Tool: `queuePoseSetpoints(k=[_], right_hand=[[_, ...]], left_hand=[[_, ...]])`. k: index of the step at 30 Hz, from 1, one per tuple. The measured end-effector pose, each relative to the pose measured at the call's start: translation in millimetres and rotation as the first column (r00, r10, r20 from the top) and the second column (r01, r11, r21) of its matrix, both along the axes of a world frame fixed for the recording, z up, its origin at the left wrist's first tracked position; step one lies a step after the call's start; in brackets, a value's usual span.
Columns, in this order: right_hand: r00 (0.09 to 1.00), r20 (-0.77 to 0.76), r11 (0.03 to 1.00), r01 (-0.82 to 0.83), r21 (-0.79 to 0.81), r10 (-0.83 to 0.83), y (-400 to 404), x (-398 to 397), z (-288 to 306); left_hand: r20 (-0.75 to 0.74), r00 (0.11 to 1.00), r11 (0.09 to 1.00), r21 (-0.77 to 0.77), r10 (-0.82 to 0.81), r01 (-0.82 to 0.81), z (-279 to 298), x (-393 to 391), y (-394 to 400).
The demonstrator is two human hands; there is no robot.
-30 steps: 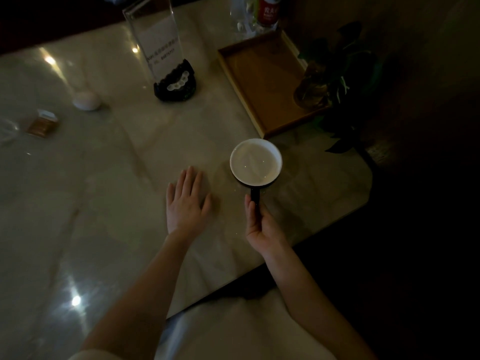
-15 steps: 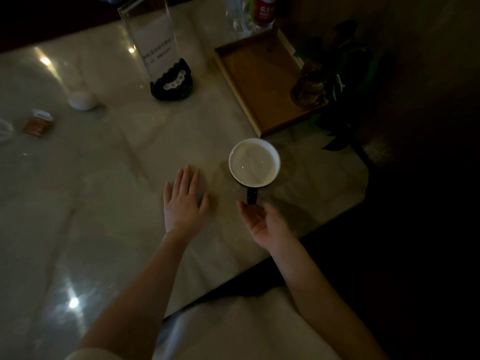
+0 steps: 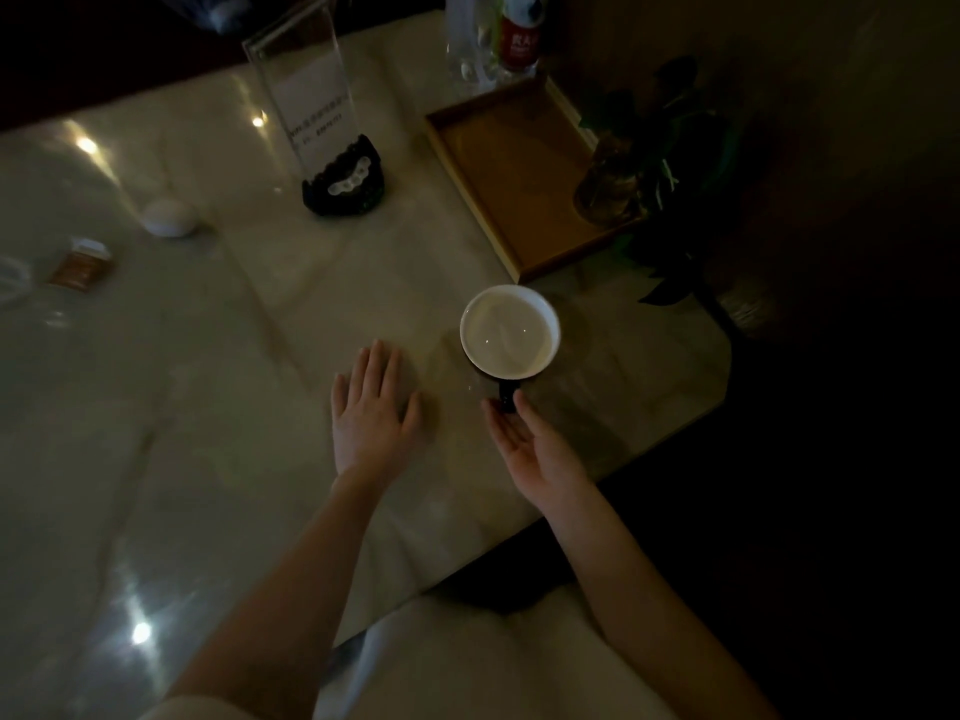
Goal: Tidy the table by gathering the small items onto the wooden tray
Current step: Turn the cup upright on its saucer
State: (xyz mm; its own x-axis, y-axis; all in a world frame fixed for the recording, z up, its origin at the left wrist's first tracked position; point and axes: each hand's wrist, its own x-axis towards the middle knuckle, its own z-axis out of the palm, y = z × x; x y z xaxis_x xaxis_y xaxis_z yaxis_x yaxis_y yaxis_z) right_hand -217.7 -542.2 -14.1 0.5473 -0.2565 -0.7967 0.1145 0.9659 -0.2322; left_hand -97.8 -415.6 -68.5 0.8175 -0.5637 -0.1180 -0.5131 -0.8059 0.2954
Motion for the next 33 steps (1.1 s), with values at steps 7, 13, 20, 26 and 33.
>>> queuePoseSetpoints(k=[7,13,20,26,33], right_hand=[[0.995,-0.104,0.979,-0.016,-0.203,-0.005,-22.5,-10.8,-1.1],[0.977,-0.212,0.942,-0.091,-0.323,0.022,-47.4,-15.4,1.9],[0.967,-0.252,0.931,-0.049,-0.362,-0.047,-75.0,-2.3,4.7],[0.957,-0.278,0.9,-0.05,-0.433,-0.081,-95.8,14.9,4.5],[0.928,-0.367,0.853,-0.137,-0.503,-0.067,-109.2,36.4,1.8]], left_hand=[[0.002,1.0,1.0,0.002,-0.003,0.003,-0.3,-0.2,-0.5],[0.005,0.998,0.998,0.006,0.065,-0.065,12.5,-0.2,-18.3],[0.045,0.999,1.0,0.009,0.015,-0.015,16.5,10.8,-52.1],[0.0,0.999,0.998,0.041,-0.054,0.053,0.8,13.1,-66.6],[0.0,1.0,0.999,0.02,-0.029,0.029,0.9,13.2,-69.1]])
